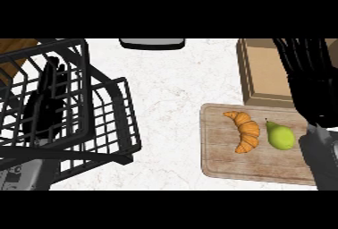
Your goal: Pick the croissant from the cutting board and place it in the cardboard box
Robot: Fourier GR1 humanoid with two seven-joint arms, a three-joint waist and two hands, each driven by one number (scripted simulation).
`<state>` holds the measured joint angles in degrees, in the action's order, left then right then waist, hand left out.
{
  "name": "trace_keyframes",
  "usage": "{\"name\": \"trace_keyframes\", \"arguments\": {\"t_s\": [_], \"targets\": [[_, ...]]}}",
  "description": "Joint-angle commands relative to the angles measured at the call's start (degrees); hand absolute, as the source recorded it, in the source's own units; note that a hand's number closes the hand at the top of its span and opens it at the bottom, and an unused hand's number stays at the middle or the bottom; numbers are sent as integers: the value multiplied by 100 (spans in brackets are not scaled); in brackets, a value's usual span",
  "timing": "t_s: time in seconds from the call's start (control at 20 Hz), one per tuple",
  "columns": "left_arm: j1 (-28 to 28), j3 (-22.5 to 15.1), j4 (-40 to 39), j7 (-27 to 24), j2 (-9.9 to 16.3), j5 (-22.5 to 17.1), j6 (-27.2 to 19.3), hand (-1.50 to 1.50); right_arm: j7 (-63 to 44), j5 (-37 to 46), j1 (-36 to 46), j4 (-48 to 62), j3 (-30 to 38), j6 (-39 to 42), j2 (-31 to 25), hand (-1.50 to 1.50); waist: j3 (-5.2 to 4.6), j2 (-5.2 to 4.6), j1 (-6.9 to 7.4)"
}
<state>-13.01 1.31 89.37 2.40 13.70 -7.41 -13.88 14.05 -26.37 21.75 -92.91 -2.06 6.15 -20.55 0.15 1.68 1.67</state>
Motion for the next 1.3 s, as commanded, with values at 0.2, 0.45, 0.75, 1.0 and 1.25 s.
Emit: {"name": "trace_keyframes", "arguments": {"t_s": [0.2,0.45,0.75,1.0,1.25], "targets": [[353,-679,-106,-602,317,47,925,0,-1169,1156,-1097,819,-468,-1227,-75,-150,-10,-260,-497],[1119,-502,329,-797,363,-259,1147,0,-1014,3010,-1402,1024,-617,-1742,-1322,-150,-85,-320,-880],[1487,-697,557,-634,821,-59,1512,0,-1355,5025,-1587,592,-1365,-2554,-1942,-150,-59,-159,-894],[1392,-648,542,-571,933,47,1503,0,-2519,5979,-1761,-172,-1850,-2492,-2110,-150,-61,-112,-935],[1535,-935,543,-636,725,202,1508,0,-3752,5965,-1741,-942,-2262,-1436,-2178,-150,-60,-146,-838]]}}
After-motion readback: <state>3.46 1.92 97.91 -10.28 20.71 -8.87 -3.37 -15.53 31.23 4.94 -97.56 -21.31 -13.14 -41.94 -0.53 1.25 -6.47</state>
